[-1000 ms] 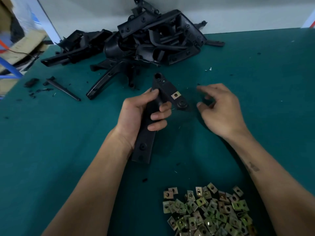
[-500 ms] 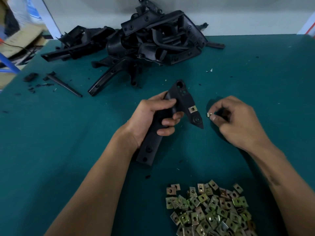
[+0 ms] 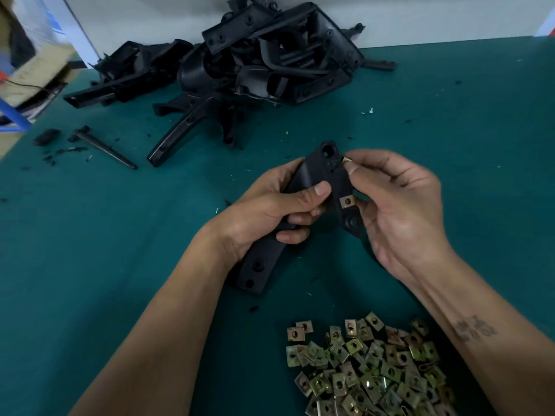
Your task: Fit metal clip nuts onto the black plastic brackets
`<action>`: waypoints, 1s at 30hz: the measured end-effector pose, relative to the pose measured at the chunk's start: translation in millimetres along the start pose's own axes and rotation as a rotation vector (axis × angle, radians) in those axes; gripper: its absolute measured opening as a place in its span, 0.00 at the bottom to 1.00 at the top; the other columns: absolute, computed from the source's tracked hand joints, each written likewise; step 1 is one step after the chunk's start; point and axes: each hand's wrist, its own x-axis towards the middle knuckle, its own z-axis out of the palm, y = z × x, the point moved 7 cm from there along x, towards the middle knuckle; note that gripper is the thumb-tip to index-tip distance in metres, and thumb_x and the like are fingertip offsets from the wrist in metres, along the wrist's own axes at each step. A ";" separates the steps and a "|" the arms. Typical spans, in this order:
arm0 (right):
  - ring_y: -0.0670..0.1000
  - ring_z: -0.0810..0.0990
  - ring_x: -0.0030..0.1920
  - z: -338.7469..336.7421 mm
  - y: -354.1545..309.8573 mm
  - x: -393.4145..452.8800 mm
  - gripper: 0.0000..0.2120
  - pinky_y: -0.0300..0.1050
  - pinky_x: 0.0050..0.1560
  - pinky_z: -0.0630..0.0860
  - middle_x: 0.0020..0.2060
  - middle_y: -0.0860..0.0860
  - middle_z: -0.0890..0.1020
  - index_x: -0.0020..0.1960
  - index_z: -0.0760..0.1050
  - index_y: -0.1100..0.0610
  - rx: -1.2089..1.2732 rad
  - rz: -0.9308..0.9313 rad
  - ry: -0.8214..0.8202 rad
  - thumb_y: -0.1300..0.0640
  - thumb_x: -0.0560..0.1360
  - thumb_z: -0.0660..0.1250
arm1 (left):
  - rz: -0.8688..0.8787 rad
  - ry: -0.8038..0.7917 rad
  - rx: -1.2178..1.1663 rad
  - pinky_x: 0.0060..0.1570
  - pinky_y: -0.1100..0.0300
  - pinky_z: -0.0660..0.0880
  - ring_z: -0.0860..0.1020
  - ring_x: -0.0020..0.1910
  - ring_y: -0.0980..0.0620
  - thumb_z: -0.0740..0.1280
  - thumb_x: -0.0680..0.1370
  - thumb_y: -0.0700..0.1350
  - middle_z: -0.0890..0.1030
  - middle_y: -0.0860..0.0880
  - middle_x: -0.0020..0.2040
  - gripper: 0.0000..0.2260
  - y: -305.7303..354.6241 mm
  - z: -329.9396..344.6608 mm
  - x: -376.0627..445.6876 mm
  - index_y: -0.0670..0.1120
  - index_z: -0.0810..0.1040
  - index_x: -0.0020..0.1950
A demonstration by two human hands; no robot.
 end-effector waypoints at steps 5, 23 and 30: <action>0.52 0.84 0.39 -1.4 -2.8 -0.9 0.04 0.47 0.38 0.82 0.39 0.57 0.84 0.50 0.81 0.62 0.096 0.022 0.042 0.68 0.76 0.70 | 0.022 0.015 0.056 0.21 0.66 0.60 0.59 0.30 0.54 0.65 0.81 0.42 0.69 0.50 0.35 0.04 -1.4 1.1 2.0 0.44 0.72 0.53; 0.52 0.83 0.35 0.8 10.8 -18.6 0.07 0.46 0.35 0.82 0.37 0.57 0.84 0.40 0.79 0.59 0.244 0.160 0.256 0.64 0.75 0.74 | 0.032 0.083 0.173 0.21 0.65 0.61 0.59 0.29 0.53 0.65 0.82 0.41 0.67 0.47 0.35 0.04 -3.1 0.4 5.7 0.43 0.72 0.54; 0.54 0.83 0.39 4.3 13.1 -21.4 0.08 0.52 0.46 0.83 0.41 0.59 0.84 0.39 0.77 0.59 0.263 0.139 0.314 0.64 0.75 0.74 | 0.031 0.098 0.181 0.22 0.65 0.60 0.61 0.28 0.55 0.65 0.82 0.41 0.68 0.48 0.34 0.03 -3.6 0.1 5.2 0.43 0.72 0.54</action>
